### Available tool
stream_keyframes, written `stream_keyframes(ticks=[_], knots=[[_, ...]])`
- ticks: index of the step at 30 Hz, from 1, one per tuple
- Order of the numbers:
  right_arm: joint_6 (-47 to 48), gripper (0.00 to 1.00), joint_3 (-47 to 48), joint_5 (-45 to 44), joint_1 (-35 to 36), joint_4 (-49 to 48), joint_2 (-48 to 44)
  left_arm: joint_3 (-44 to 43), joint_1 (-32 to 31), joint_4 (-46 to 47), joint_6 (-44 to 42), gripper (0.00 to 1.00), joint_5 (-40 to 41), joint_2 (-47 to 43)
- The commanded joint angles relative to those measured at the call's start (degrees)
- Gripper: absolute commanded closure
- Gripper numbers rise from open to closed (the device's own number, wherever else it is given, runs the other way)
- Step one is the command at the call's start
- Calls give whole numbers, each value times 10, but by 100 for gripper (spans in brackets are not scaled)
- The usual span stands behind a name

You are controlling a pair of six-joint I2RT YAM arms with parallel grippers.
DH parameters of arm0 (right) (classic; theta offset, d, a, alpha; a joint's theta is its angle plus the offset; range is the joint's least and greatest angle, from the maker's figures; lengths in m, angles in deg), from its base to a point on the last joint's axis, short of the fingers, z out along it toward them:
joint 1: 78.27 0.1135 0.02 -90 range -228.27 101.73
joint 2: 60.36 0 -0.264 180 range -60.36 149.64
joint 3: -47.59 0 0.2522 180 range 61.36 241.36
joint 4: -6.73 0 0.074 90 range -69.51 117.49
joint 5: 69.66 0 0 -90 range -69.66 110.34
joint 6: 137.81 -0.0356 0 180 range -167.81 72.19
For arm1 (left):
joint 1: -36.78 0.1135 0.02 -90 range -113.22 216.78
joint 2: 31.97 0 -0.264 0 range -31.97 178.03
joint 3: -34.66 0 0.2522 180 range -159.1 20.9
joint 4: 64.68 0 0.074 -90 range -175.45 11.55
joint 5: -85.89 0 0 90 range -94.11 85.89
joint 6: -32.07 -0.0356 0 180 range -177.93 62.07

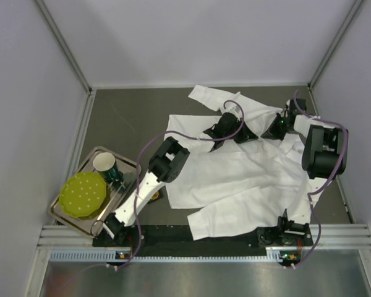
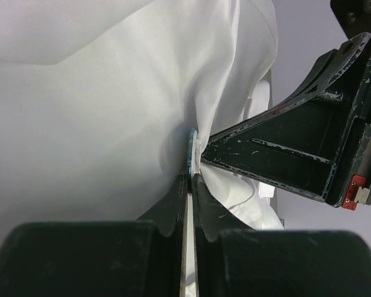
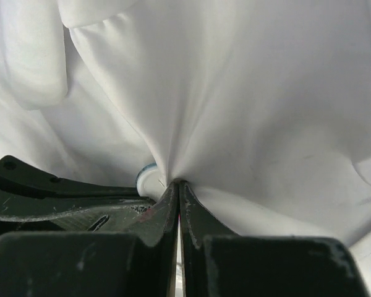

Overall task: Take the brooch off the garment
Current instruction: Remove the brooch from the clothes.

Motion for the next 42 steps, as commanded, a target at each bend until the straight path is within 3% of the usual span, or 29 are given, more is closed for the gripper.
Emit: stream_keyframes(ticks=[1, 10, 20, 25, 34, 42], knots=[[58, 100, 32, -95, 42, 65, 48, -41, -21, 28, 19, 100, -88, 8], [99, 100, 75, -85, 56, 115, 69, -63, -19, 24, 26, 100, -111, 17], [133, 100, 70, -67, 64, 97, 57, -59, -18, 28, 36, 100, -107, 11], [133, 91, 67, -30, 64, 86, 46, -67, -17, 27, 41, 100, -110, 17], [68, 75, -9, 75, 21, -15, -7, -42, -15, 19, 16, 100, -95, -5], [50, 68, -39, 66, 3, -37, -37, -41, -14, -8, -20, 100, -79, -18]])
